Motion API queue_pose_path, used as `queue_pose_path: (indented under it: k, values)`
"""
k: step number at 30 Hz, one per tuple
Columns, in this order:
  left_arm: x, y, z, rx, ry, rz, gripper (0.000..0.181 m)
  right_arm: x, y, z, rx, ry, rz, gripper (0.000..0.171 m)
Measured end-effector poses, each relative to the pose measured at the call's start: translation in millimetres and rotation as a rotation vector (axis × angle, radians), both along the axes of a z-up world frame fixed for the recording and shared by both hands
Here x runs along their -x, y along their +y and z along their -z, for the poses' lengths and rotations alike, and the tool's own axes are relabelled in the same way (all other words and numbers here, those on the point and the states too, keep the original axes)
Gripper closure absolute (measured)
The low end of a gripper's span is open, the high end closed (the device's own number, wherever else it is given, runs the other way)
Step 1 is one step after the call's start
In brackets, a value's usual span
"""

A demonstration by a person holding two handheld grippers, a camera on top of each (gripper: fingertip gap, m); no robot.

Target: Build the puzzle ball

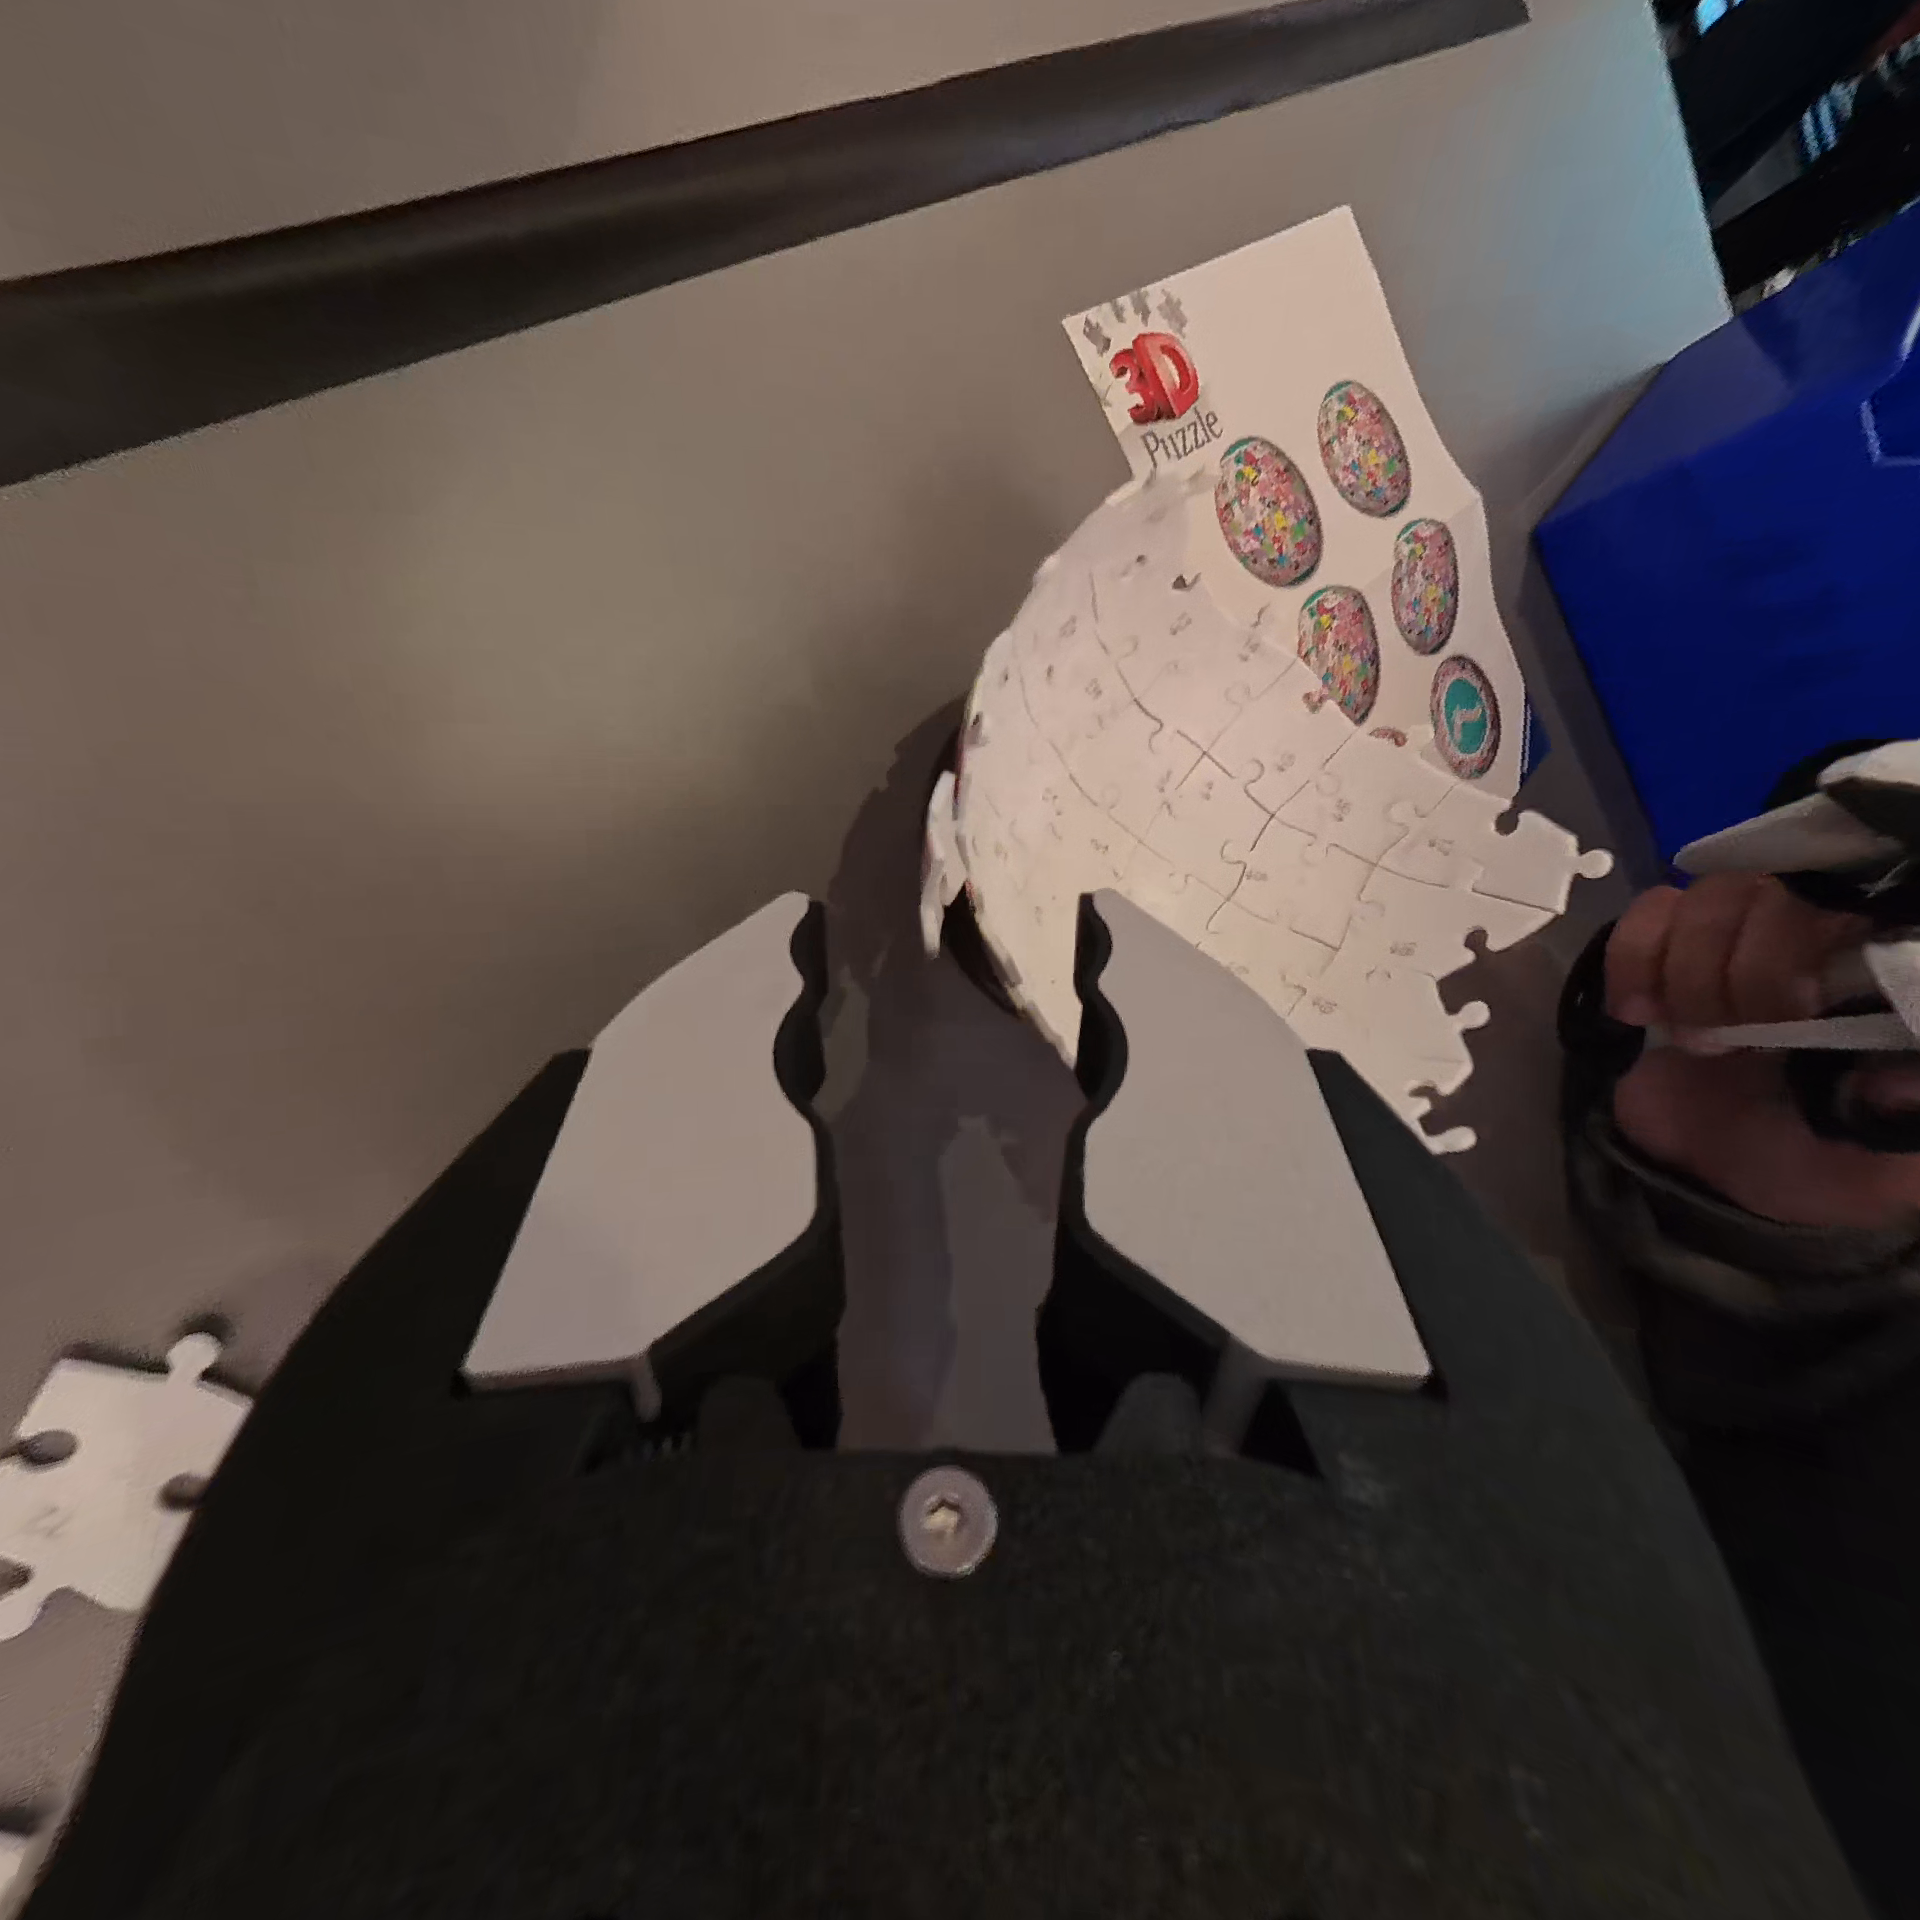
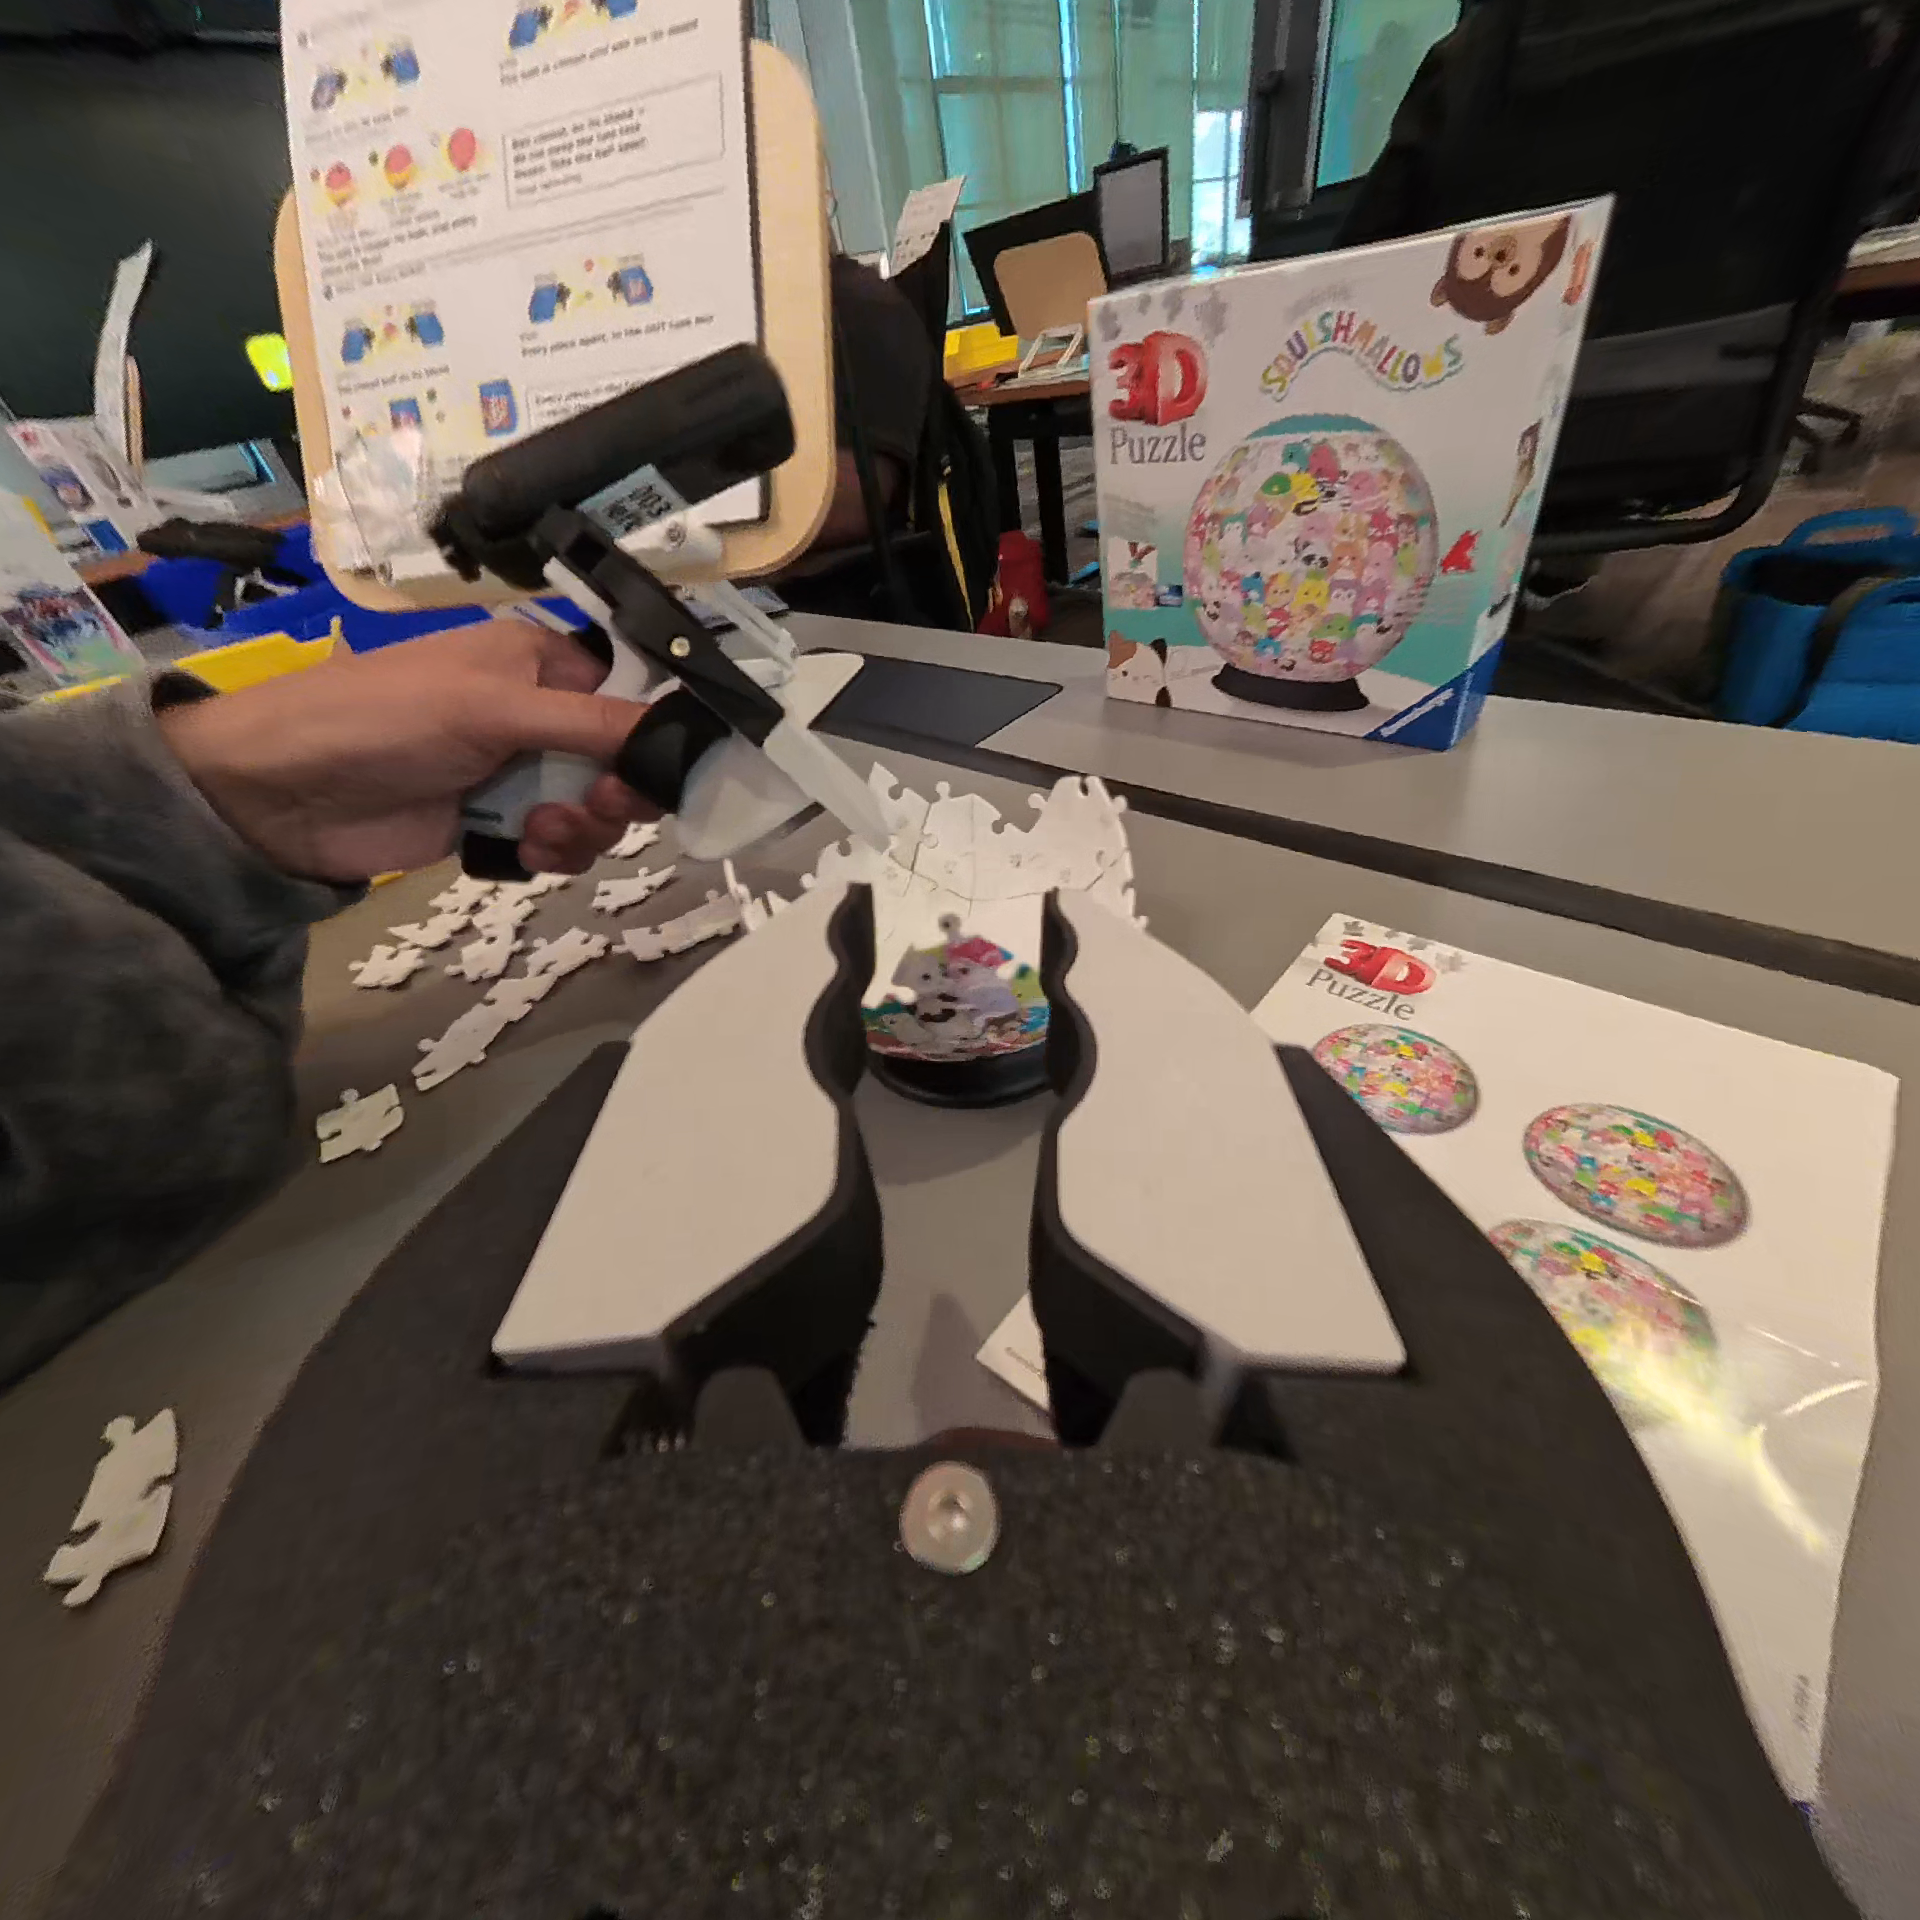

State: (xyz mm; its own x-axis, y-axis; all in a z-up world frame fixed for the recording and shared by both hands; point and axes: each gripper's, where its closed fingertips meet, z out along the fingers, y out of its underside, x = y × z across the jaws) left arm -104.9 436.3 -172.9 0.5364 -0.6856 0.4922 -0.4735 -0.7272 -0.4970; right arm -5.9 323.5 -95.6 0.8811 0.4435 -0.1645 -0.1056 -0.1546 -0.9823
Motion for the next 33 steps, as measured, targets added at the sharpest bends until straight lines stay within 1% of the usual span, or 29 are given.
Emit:
queue_pose_path:
  k: [3, 9, 15, 18, 22, 31, 33]
  values:
    - [3, 2, 3, 0.01, -0.012, -0.047, 0.143, 1, 1, 3, 0.025, 0.054, -0.036, 0.141]
    - [6, 3, -1, -0.007, -0.021, -0.074, 0.155, 5, 1, 8, 0.047, 0.053, -0.061, 0.141]
    - [-2, 0, -6, -0.009, 0.032, -0.04, 0.155, 6, 2, 11, 0.07, 0.077, -0.079, 0.141]
    - [-1, -2, -2, -0.011, 0.1, -0.046, 0.16, 6, 2, 11, 0.068, 0.078, -0.079, 0.141]
    - [0, -5, -4, -0.024, 0.154, -0.051, 0.166, 8, 1, 12, 0.075, 0.077, -0.087, 0.141]
    - [-1, -6, -1, -0.019, 0.224, -0.049, 0.166, 9, 1, 16, 0.1, 0.097, -0.104, 0.142]
    - [0, -5, 1, -0.026, 0.249, -0.053, 0.168, 10, 1, 17, 0.105, 0.102, -0.109, 0.142]
